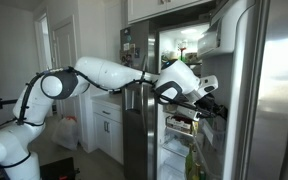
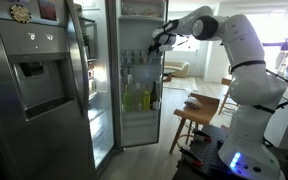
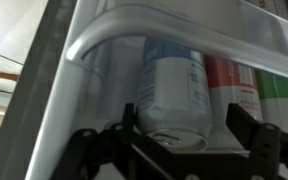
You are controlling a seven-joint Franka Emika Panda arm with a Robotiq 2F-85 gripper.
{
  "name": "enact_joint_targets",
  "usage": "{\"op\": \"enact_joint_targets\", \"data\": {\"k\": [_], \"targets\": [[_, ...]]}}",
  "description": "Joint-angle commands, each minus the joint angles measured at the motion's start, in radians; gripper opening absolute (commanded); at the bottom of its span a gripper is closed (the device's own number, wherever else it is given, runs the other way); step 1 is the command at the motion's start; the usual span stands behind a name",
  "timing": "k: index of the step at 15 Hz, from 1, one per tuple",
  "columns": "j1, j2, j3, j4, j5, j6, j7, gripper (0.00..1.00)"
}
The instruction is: Pick up the blue can from the stool and put it in the fridge
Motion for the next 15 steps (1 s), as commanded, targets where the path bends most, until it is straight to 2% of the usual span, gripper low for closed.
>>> {"op": "enact_joint_targets", "data": {"k": [1, 3, 4, 9, 15], "targets": [[-0.016, 0.024, 0.019, 0.068, -0.047, -0.028, 0.051, 1.00], [-0.013, 0.027, 0.017, 0.077, -0.058, -0.024, 0.059, 1.00], [0.013, 0.025, -0.019, 0.070, -0.047, -0.016, 0.066, 1.00], [0.096, -0.006, -0.109, 0.035, -0.132, 0.001, 0.195, 1.00], [0.277, -0.046, -0.265, -0.032, -0.306, 0.003, 0.415, 1.00]]}}
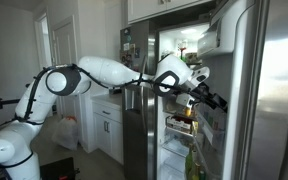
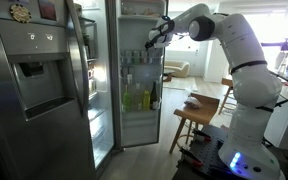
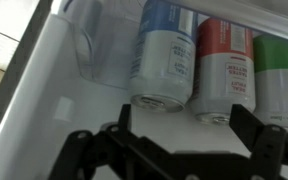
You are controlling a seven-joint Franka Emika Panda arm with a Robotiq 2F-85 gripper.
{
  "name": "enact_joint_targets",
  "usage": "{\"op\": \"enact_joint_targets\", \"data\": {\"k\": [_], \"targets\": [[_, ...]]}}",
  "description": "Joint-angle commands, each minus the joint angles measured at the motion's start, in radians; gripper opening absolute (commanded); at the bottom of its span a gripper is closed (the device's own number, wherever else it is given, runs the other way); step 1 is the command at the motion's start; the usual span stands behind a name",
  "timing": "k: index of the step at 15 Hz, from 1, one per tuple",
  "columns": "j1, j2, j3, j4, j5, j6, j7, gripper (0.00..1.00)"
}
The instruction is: Pick up the blue can from the stool and put it in the fridge
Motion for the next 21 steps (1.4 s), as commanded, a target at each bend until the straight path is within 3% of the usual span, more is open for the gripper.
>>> {"op": "enact_joint_targets", "data": {"k": [1, 7, 11, 20, 21], "targets": [[0.126, -0.059, -0.097, -0.082, -0.117, 0.004, 0.130, 1.00], [0.341, -0.105, -0.239, -0.174, -0.321, -0.021, 0.324, 1.00], [0.439, -0.178, -0.264, -0.249, -0.381, -0.072, 0.358, 1.00], [0.570, -0.389, -0.245, -0.251, -0.377, -0.351, 0.345, 1.00], [0.466, -0.420, -0.112, -0.233, -0.418, -0.392, 0.368, 1.00]]}}
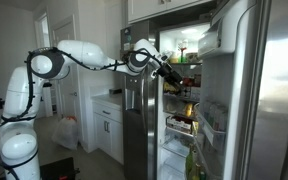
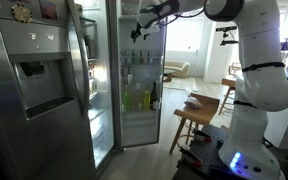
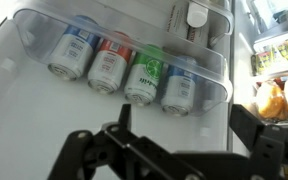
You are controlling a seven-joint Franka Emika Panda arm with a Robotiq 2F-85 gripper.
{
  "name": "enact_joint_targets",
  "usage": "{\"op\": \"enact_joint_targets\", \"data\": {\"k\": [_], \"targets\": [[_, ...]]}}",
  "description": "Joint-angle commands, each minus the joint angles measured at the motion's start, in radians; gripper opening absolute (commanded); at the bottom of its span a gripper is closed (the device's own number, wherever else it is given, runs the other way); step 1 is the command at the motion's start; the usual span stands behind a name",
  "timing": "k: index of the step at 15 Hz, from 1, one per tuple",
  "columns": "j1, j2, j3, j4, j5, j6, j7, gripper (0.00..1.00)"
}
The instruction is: Pick up the blue can from the stool and put it in the fridge
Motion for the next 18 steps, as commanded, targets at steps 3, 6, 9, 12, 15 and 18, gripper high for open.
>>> {"op": "enact_joint_targets", "data": {"k": [3, 6, 9, 12, 15, 18], "targets": [[-0.160, -0.160, 0.258, 0.016, -0.017, -0.201, 0.012, 1.00], [-0.228, -0.199, 0.343, 0.042, 0.012, -0.297, 0.021, 1.00], [-0.191, -0.202, 0.303, 0.034, 0.004, -0.289, 0.002, 1.00], [-0.191, -0.211, 0.302, 0.033, 0.005, -0.301, 0.002, 1.00], [-0.190, -0.211, 0.302, 0.032, 0.005, -0.301, 0.002, 1.00], [-0.190, -0.211, 0.302, 0.032, 0.005, -0.301, 0.002, 1.00]]}}
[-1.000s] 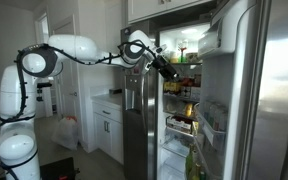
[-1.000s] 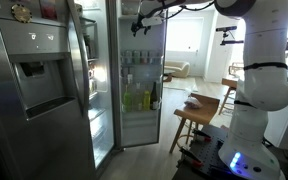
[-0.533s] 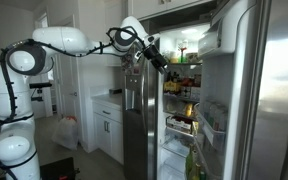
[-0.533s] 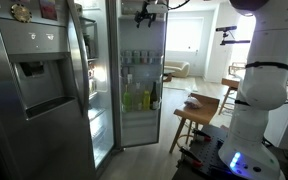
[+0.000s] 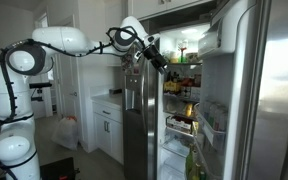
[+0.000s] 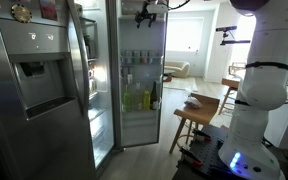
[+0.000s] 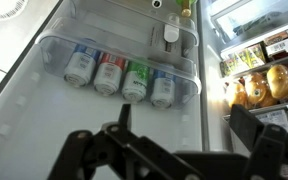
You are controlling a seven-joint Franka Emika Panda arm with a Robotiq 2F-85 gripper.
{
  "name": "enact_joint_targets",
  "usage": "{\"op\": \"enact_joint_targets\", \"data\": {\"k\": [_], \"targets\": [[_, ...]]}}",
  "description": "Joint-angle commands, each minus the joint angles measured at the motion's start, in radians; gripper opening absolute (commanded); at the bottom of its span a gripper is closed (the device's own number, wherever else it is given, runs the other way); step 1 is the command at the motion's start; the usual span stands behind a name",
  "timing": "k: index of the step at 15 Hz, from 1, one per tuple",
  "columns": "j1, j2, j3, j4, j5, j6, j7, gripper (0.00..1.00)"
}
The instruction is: Pick up the blue can from the stool and put it in the fridge
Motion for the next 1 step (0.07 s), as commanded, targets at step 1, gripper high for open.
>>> {"op": "enact_joint_targets", "data": {"k": [1], "targets": [[0.000, 0.000, 0.000, 0.000, 0.000, 0.000, 0.000, 1.00]]}}
